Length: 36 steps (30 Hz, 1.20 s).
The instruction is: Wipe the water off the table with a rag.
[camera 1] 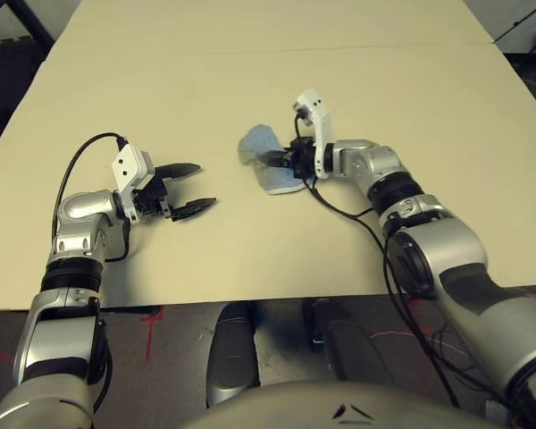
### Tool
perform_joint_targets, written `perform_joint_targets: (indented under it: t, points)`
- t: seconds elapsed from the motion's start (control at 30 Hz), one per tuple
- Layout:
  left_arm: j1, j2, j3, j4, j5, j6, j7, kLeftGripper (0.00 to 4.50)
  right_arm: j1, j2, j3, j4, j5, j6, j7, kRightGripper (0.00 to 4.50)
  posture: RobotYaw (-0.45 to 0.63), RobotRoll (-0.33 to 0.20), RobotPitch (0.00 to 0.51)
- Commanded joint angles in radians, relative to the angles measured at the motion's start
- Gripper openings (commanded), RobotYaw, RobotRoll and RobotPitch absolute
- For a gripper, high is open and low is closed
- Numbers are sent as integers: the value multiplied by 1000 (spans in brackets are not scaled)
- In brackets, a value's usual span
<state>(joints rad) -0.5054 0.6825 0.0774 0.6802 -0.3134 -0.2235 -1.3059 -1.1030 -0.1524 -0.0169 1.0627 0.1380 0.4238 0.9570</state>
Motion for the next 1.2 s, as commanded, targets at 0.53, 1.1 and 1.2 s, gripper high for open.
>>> perform_joint_targets:
  t: [0.53,1.1,1.2]
  points:
    - [-74,-31,-2,67,11,-54,-45,4500,127,-370,-59,21,4,55,-23,184,81,0,226]
    - [-135,-65,-16,127,32,-73,-73,4500,144,-425,-90,6,23,61,-51,183,11,0,210]
    - [-146,-71,-19,138,37,-79,-77,4500,140,-421,-88,5,23,58,-57,182,-11,0,199]
